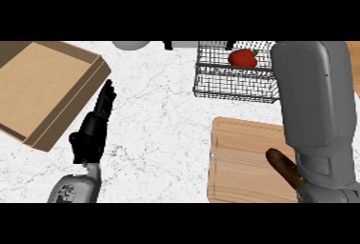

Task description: Pick the bell pepper from the cutting board and place it in the tiered basket

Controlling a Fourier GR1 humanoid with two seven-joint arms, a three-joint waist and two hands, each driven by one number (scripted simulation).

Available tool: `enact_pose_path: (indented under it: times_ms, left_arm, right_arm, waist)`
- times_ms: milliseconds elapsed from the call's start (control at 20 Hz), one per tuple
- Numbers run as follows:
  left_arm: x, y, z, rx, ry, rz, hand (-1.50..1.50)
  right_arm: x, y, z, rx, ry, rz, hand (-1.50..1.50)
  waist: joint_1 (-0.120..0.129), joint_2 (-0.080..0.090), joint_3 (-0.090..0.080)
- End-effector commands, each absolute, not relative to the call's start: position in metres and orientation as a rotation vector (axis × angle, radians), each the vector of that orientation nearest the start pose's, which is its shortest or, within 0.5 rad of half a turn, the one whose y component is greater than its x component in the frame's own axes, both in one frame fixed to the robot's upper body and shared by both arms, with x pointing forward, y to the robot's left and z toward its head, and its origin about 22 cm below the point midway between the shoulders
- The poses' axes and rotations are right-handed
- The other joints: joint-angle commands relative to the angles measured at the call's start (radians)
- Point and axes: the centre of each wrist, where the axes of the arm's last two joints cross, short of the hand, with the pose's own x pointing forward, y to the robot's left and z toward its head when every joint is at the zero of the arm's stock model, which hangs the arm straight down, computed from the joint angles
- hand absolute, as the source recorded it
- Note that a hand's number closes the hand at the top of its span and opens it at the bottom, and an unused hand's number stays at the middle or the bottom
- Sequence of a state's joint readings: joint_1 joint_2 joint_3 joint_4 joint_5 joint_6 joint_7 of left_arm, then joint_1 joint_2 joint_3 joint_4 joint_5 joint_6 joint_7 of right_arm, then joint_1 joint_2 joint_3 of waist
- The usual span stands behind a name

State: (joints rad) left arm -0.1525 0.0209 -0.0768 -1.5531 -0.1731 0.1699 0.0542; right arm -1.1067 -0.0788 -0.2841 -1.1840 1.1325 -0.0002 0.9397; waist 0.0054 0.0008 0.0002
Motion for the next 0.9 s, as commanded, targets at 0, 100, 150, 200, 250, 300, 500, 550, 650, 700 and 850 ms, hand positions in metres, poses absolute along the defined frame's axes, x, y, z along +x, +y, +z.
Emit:
enact_pose_path:
  times_ms: [0, 100, 150, 200, 250, 300, 500, 550, 650, 700, 850]
  left_arm:
    - [0.271, 0.208, 0.028, 0.201, -1.652, -0.104, 0.0]
    - [0.267, 0.204, 0.028, 0.198, -1.636, -0.089, 0.0]
    - [0.273, 0.202, 0.035, 0.2, -1.653, -0.109, 0.0]
    - [0.27, 0.208, 0.024, 0.211, -1.65, -0.074, 0.0]
    - [0.268, 0.215, 0.031, 0.215, -1.637, -0.079, 0.0]
    - [0.264, 0.211, 0.032, 0.209, -1.652, -0.084, 0.0]
    - [0.267, 0.216, 0.042, 0.242, -1.656, -0.074, 0.0]
    - [0.26, 0.226, 0.025, 0.237, -1.635, -0.068, 0.0]
    - [0.268, 0.223, 0.037, 0.249, -1.64, -0.059, 0.0]
    - [0.26, 0.229, 0.024, 0.276, -1.64, -0.051, 0.0]
    - [0.262, 0.214, 0.03, 0.246, -1.655, -0.053, 0.0]
  right_arm:
    - [0.395, -0.171, 0.269, -1.143, -1.239, -0.046, -1.5]
    - [0.385, -0.191, 0.271, -1.149, -1.211, -0.152, -1.5]
    - [0.377, -0.207, 0.273, -1.123, -1.197, -0.176, -1.5]
    - [0.366, -0.223, 0.265, -1.111, -1.214, -0.216, -1.5]
    - [0.353, -0.225, 0.268, -1.085, -1.2, -0.252, -1.5]
    - [0.344, -0.239, 0.27, -1.092, -1.205, -0.292, -1.5]
    - [0.288, -0.272, 0.268, -1.019, -1.259, -0.361, -1.5]
    - [0.268, -0.276, 0.25, -1.042, -1.257, -0.351, -1.5]
    - [0.239, -0.301, 0.245, -1.066, -1.268, -0.328, -1.5]
    - [0.222, -0.308, 0.238, -1.055, -1.287, -0.348, -1.5]
    - [0.178, -0.328, 0.225, -1.013, -1.288, -0.36, -1.5]
  waist:
    - [-0.011, -0.005, 0.0]
    - [-0.017, -0.008, 0.0]
    - [-0.027, -0.01, 0.0]
    - [-0.036, -0.011, 0.0]
    - [-0.042, -0.017, 0.001]
    - [-0.036, -0.015, 0.001]
    - [-0.055, -0.02, 0.001]
    - [-0.06, -0.019, 0.001]
    - [-0.069, -0.017, 0.002]
    - [-0.081, -0.02, 0.002]
    - [-0.063, -0.015, 0.002]
